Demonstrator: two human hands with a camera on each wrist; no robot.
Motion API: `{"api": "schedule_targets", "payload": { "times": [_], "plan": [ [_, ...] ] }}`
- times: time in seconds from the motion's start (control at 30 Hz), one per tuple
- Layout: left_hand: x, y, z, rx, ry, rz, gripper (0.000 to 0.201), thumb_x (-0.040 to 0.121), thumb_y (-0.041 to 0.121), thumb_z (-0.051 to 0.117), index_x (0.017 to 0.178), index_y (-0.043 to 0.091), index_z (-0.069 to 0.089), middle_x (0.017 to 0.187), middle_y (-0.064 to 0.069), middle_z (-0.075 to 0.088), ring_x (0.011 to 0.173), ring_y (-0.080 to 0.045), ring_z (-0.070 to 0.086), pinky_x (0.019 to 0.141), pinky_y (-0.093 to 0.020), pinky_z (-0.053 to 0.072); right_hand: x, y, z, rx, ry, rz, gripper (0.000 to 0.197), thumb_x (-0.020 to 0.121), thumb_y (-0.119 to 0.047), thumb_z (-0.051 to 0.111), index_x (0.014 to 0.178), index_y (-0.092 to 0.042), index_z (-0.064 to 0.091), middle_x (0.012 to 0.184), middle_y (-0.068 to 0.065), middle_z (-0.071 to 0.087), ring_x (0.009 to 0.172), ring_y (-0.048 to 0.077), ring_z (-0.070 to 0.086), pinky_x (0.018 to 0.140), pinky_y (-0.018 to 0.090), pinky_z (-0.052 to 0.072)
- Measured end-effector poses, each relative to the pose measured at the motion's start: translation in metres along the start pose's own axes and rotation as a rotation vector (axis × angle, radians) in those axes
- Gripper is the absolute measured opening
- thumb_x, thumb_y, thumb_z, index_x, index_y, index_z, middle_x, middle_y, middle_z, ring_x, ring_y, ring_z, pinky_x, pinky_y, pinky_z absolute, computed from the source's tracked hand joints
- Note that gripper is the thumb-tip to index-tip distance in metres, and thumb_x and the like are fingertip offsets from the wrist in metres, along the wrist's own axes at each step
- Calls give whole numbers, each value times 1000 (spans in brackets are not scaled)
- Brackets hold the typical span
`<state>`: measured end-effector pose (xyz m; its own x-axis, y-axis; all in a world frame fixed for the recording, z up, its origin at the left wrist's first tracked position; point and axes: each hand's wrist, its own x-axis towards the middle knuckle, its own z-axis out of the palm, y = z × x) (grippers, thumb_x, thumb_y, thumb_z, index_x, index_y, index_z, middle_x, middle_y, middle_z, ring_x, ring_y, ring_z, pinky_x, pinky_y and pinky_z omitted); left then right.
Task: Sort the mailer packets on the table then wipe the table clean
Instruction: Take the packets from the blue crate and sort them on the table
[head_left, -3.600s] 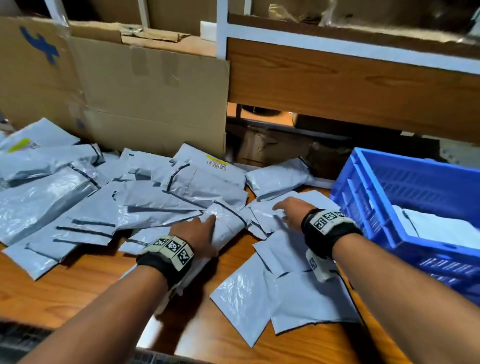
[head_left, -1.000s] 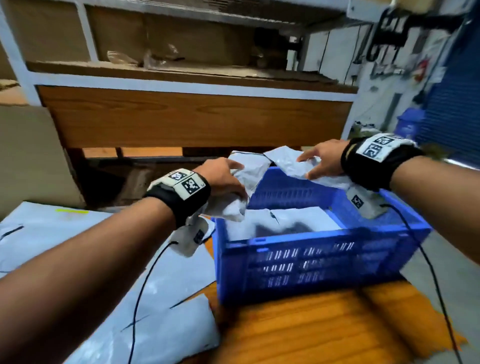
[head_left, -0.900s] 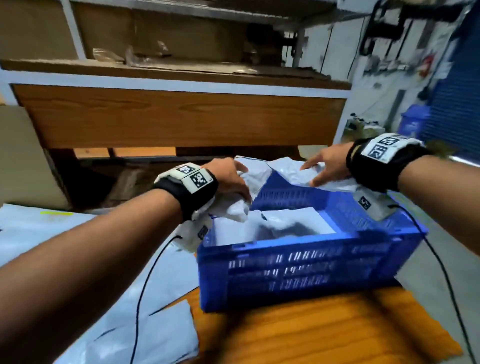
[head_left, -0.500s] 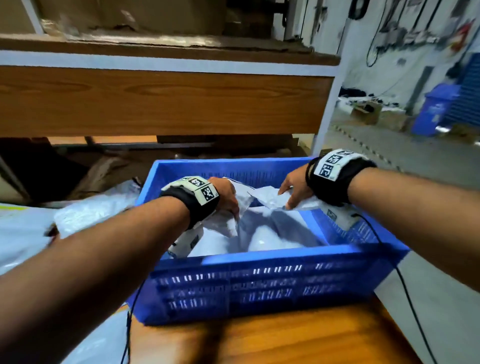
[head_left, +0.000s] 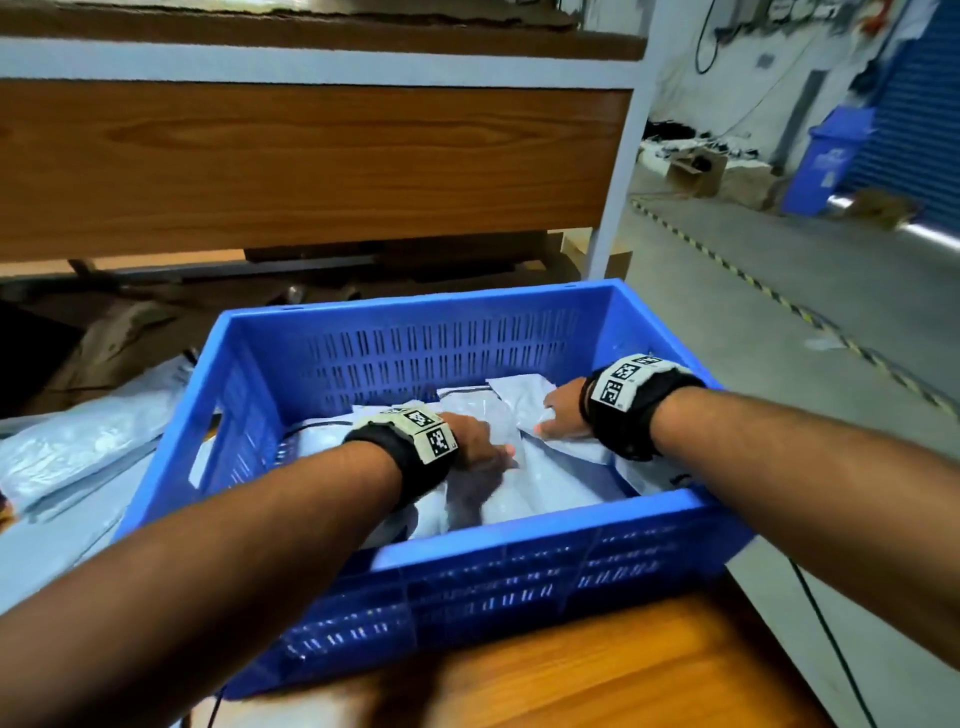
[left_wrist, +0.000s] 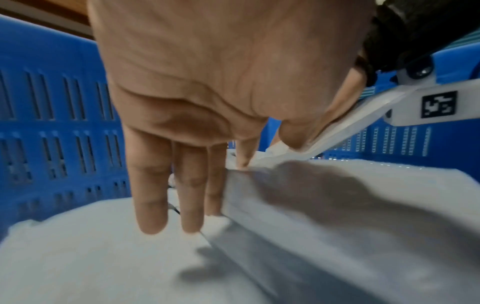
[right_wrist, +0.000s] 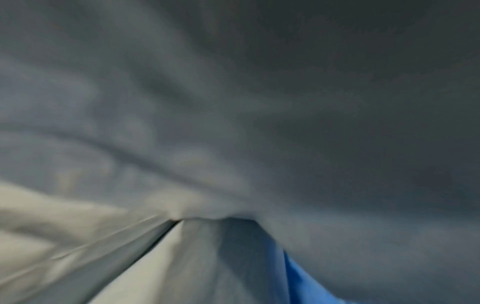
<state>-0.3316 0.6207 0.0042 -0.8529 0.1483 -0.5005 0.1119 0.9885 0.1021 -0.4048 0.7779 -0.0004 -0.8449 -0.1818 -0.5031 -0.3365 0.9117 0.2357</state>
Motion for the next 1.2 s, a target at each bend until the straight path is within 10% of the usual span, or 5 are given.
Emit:
{"api": "schedule_targets", "payload": {
  "times": [0.2, 0.37, 0.43, 0.63, 1.2],
  "plan": [
    [-1, -14, -2, 162, 35, 53, 57, 102, 42, 37, 150, 14, 25, 151, -13, 36, 137, -31, 36, 107, -35, 32, -23, 2, -13, 107, -38, 14, 63, 101, -52, 23, 141, -7, 41, 148, 13, 39, 135, 27, 38, 110, 35, 26],
    [3, -15, -5, 164, 53, 47, 60, 89, 52, 58, 141, 26, 43, 143, -7, 45, 129, -29, 46, 101, -36, 41, -48, 23, -44, 164, -88, 6, 42, 101, -24, 43, 134, 1, 49, 111, 18, 59, 87, 28, 65, 47, 25, 49],
    [5, -17, -3, 137, 74, 7, 65, 81, 59, 63, 138, 32, 45, 139, -11, 40, 124, -35, 46, 97, -40, 42, -48, 24, -43, 188, -100, 1, 43, 97, -18, 51, 140, -12, 48, 100, 8, 63, 84, 24, 67, 56, 27, 55],
    [15, -22, 8, 102, 27, -29, 96, 69, 76, 61, 146, 30, 26, 148, -16, 27, 132, -41, 36, 105, -52, 37, -24, 9, -15, -156, -137, -123, 90, 81, -31, 76, 151, -34, 21, 153, 7, 32, 137, 29, 37, 107, 36, 35],
    [20, -13, 18, -61, -92, -64, 136, 56, 83, 64, 150, 30, -19, 157, -16, -21, 144, -45, 6, 114, -55, 14, -2, -2, -7, -67, -74, -177, 101, 75, -46, 77, 153, -34, 14, 155, 9, 29, 138, 29, 35, 111, 37, 31]
  ]
}}
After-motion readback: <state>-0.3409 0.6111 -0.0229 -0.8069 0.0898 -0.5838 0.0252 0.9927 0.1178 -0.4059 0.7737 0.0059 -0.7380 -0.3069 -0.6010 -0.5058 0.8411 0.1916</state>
